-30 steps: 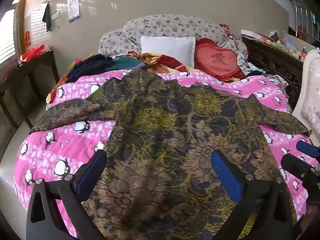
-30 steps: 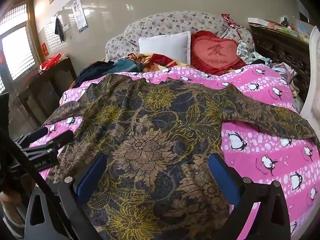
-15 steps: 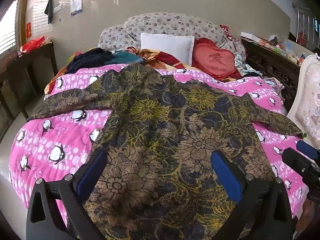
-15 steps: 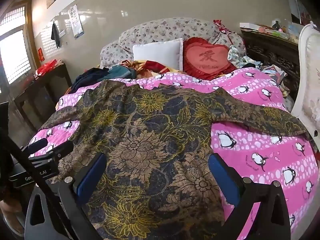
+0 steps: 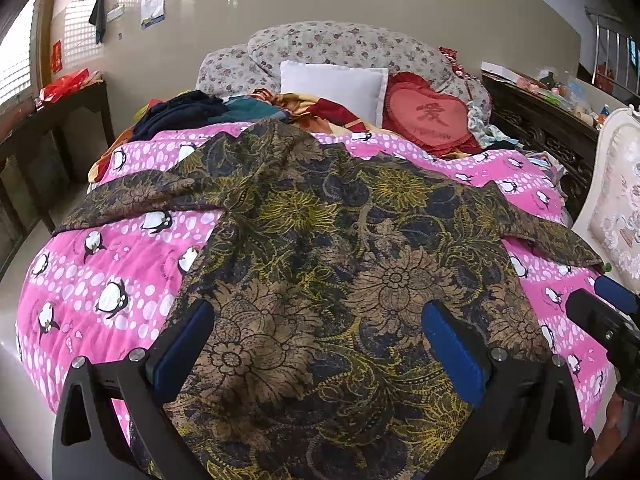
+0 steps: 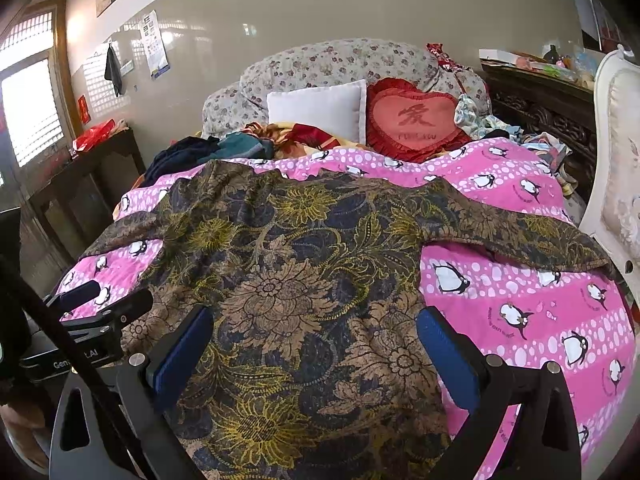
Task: Fold small clothes
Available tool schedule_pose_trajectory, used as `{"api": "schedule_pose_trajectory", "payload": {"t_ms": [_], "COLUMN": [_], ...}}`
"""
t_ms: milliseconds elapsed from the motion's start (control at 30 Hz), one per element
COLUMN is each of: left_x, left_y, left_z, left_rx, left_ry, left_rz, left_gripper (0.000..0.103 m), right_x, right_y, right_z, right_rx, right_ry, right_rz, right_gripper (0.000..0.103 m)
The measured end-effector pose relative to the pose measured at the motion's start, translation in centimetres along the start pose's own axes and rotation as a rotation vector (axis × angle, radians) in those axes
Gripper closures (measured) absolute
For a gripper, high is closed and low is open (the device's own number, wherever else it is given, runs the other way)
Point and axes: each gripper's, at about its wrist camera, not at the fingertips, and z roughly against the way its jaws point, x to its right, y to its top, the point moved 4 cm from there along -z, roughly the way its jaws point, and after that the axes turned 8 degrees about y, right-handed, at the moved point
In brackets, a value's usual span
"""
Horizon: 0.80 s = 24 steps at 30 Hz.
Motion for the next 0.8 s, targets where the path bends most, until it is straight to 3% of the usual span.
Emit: {"api": "schedule_pose_trajectory", "payload": {"t_ms": [800], "left_x": [0.1], "left_y": [0.1], "left_z": [-1.3], "left_rx": [0.0], "left_ry": [0.048], "left_rz": [-0.019], "left_gripper": [0.0], "right_x": [0.0], "right_y": [0.3], "right_z": [-1.5], "right_rx": [-0.029], "right_ry": [-0.005], "right_rz": [-0.002], "right_gripper": [0.0]}}
